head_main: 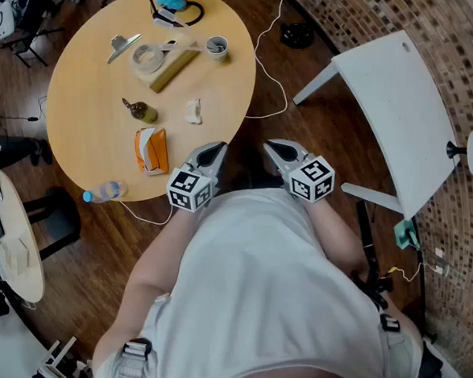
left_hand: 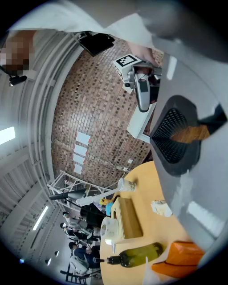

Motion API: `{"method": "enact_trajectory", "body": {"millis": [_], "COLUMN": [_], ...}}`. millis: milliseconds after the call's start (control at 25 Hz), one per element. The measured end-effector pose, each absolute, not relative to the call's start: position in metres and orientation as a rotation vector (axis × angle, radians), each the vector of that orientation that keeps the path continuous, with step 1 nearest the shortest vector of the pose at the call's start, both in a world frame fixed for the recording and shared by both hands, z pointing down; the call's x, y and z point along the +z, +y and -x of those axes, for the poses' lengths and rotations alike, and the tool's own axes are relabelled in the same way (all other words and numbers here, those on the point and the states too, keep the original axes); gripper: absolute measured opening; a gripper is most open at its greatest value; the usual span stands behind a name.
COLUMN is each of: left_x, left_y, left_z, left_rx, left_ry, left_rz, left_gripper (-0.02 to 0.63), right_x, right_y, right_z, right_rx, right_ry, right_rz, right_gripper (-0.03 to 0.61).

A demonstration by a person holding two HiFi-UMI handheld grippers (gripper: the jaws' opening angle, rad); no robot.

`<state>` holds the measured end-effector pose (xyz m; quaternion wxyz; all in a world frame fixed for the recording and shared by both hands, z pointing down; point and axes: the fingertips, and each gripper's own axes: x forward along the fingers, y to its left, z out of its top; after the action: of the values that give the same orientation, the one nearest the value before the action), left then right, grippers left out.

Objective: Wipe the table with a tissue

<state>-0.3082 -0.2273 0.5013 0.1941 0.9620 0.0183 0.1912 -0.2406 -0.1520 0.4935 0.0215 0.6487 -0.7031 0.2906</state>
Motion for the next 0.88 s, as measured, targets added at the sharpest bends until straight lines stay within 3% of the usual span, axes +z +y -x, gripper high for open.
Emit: {"method": "enact_trajectory", "body": {"millis": [240,600,880], "left_x": [0.497,0.502,0.506], "left_y": [-0.254,-0.285,-0.297], "left_z": [0.281,0.307,0.342], "left_rx": [0.506,0.486,0.476], "left_ry": [-0.045,-0.368,-0.615], "left_rz": [-2.712,-2.655,-2.598], "left_gripper": [0.003,0.003,0.003], "right_x": [0.501,0.531,0.576], "right_y": [-0.201,-0.269,-0.325], "right_z": [0.220,0.228,0.241], "right_rx": [0.849,0.769,0.728], "right_ry": [-2.248,-2.270,-2.212], "right_rz": [-1.802,-1.397,-1.119], "right_gripper": [0.008,0.012,0.113]}}
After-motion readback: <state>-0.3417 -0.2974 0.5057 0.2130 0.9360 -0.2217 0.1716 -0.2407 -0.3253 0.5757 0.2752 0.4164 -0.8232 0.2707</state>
